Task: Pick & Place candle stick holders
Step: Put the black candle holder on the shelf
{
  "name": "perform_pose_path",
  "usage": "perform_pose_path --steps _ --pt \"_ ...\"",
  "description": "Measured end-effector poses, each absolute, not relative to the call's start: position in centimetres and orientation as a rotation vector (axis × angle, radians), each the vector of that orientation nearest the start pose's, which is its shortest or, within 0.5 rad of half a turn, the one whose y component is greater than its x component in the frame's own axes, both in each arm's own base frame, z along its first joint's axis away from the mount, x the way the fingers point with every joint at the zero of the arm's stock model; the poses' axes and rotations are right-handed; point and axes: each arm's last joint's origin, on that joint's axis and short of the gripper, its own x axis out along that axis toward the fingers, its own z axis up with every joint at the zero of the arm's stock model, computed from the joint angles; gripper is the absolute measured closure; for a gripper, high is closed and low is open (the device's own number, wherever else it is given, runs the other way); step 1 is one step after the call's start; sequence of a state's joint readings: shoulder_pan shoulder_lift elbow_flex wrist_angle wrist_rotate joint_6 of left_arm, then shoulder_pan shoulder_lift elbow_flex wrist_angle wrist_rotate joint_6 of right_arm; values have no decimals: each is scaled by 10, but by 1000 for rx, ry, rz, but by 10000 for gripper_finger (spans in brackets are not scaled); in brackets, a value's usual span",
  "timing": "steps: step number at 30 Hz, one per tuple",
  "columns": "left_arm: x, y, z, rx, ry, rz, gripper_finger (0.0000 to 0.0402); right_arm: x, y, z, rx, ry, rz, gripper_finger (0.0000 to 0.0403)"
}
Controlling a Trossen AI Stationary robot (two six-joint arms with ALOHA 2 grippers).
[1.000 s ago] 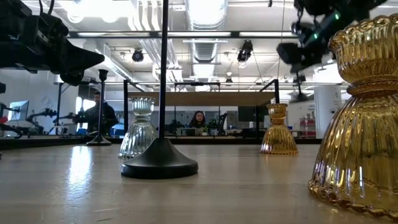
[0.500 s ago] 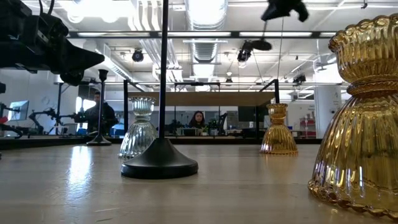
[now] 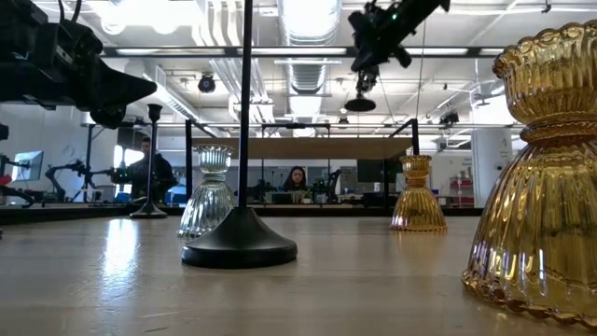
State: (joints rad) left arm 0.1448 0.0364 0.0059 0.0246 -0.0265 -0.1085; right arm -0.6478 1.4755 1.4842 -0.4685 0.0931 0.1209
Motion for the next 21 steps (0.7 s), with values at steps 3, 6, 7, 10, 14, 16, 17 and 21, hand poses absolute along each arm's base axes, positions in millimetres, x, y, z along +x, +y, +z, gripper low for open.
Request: perform_pose_path --steps 3,6,7,10,14,16,17,21 --pt "98 15 165 -109 -4 171 396 260 -208 375 240 408 -755 393" --pt "98 15 165 -109 -4 171 396 260 -211 366 234 405 -762 393" --pt "98 15 165 -109 -4 171 396 259 -212 363 236 405 -764 393" --pt "98 15 165 -109 -4 171 396 257 -214 350 242 415 -771 393" --pt "98 15 165 -109 -4 172 396 255 -216 334 263 431 -776 393" --pt "98 15 165 -109 -3 171 396 255 -216 326 266 440 -775 394" --pt "98 15 165 -109 -3 171 396 256 -216 324 265 433 -775 394" --pt "98 15 165 -109 -3 171 396 255 -216 314 276 434 -781 394"
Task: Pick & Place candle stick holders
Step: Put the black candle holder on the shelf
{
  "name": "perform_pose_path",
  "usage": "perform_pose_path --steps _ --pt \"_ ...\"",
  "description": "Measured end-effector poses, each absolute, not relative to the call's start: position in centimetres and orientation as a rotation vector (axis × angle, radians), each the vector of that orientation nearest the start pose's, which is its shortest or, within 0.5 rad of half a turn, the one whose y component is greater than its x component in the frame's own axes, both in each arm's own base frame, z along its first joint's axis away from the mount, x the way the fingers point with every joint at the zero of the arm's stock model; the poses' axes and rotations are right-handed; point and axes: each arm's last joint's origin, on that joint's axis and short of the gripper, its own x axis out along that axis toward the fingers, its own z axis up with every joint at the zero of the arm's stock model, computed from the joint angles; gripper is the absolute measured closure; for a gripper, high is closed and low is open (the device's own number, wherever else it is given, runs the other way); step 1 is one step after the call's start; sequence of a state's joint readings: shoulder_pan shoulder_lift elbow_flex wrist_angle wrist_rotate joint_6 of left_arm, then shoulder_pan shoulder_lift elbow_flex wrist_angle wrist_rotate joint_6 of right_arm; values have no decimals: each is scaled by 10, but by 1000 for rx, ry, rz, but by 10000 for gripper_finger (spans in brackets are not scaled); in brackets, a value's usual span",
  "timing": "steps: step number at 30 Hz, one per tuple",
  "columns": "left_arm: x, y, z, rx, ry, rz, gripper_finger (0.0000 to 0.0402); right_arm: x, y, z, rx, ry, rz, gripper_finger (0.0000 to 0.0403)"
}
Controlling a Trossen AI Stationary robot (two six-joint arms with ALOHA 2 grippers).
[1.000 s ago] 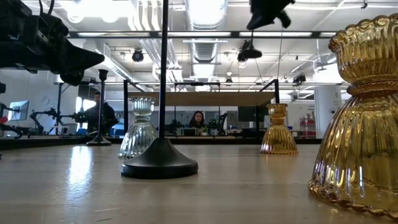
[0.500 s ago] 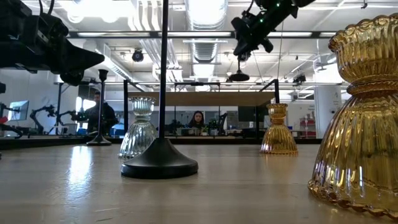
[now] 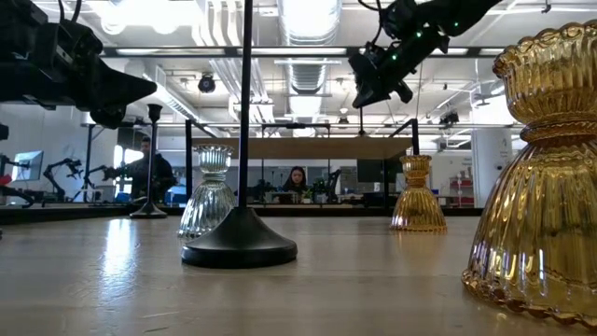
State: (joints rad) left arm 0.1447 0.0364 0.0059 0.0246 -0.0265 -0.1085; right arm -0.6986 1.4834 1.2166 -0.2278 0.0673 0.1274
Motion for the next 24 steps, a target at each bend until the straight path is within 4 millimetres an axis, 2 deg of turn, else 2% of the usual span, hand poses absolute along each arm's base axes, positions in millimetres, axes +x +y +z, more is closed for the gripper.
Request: perform_pose_path --steps 13,24 --pt "98 15 165 -109 -4 171 396 248 -221 303 290 452 -814 393" --pt "98 15 165 -109 -3 171 396 248 -221 305 291 454 -813 382"
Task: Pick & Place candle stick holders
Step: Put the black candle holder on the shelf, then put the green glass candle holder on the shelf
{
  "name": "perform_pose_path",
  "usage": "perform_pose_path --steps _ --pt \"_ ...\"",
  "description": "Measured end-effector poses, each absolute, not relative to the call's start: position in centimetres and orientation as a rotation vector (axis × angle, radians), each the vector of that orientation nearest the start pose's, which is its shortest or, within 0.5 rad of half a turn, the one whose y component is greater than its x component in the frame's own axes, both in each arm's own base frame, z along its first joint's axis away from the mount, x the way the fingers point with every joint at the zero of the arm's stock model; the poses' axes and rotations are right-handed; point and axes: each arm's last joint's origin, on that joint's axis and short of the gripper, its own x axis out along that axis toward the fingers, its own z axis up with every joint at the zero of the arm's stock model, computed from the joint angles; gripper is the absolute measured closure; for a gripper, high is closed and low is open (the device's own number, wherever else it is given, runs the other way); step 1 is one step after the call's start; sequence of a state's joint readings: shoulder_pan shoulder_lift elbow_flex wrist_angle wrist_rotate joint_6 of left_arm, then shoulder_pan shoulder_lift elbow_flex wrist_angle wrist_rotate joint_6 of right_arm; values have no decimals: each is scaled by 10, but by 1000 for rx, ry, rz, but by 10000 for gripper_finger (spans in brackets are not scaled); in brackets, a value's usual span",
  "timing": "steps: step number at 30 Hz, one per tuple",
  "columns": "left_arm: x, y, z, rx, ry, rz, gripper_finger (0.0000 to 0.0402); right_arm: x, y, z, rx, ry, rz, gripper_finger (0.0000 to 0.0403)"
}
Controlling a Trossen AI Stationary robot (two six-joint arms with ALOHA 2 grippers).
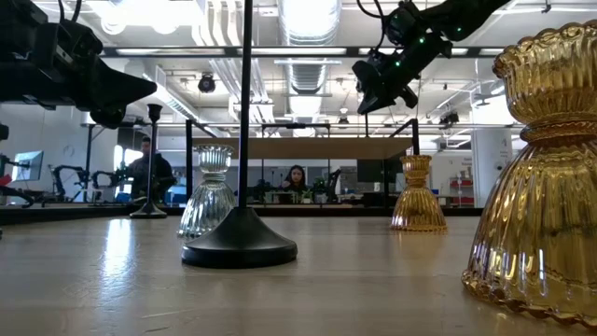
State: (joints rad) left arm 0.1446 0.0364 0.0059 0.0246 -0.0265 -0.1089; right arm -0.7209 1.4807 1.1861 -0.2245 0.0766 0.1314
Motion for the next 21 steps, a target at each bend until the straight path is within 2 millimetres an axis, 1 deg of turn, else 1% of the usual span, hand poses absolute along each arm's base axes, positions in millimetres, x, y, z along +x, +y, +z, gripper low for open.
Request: perform_pose_path --steps 6,9,18,21 --pt "98 15 165 -109 -4 171 396 248 -221 304 312 458 -815 357" --pt "98 15 165 -109 -4 172 396 247 -220 305 316 454 -815 338" --pt "98 15 165 -109 -4 171 396 248 -219 306 327 446 -775 245" --pt "98 15 165 -109 -3 171 396 246 -217 310 322 436 -771 215"
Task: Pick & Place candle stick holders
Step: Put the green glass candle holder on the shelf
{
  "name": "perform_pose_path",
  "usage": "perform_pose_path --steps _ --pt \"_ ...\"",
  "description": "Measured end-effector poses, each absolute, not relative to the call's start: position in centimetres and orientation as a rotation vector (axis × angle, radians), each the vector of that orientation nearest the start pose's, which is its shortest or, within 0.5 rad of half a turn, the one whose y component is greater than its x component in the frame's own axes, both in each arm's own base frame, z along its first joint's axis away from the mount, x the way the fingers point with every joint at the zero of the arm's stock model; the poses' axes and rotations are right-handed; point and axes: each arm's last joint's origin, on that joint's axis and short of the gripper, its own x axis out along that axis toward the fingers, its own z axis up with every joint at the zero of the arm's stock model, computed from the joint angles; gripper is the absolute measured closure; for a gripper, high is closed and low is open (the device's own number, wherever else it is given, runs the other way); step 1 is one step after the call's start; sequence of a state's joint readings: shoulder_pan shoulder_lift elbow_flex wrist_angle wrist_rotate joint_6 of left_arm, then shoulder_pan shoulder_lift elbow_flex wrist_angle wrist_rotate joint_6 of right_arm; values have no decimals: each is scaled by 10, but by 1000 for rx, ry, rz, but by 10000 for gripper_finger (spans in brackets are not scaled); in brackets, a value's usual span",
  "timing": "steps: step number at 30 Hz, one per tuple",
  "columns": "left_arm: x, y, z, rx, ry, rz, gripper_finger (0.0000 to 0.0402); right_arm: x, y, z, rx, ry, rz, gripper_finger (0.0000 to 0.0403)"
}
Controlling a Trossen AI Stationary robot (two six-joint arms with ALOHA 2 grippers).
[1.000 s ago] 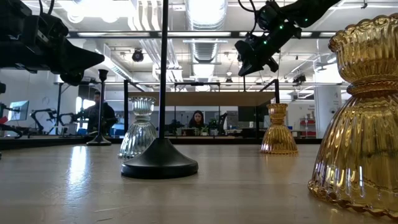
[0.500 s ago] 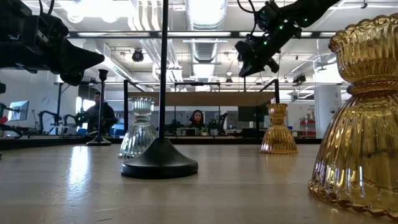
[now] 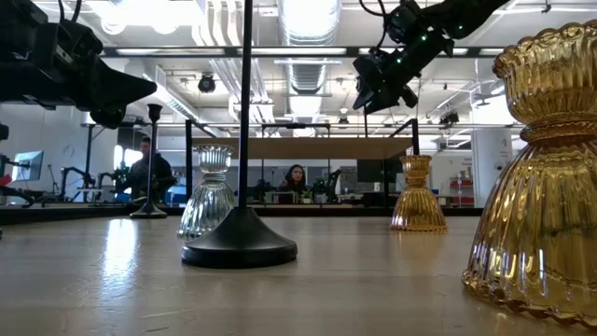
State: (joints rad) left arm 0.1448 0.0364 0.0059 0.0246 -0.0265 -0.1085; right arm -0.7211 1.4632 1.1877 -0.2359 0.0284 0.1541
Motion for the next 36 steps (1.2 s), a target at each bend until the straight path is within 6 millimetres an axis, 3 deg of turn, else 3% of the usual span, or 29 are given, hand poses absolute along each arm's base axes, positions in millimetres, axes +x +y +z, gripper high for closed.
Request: perform_pose_path --steps 7,16,23,36 --pt "98 15 165 -109 -4 171 396 230 -207 325 306 443 -775 176" --pt "98 15 165 -109 -4 171 396 197 -176 347 363 492 -724 163" --pt "98 15 165 -109 -4 171 396 171 -139 371 459 436 -431 180" --pt "98 15 165 -109 -4 171 396 120 -49 403 634 517 -277 234"
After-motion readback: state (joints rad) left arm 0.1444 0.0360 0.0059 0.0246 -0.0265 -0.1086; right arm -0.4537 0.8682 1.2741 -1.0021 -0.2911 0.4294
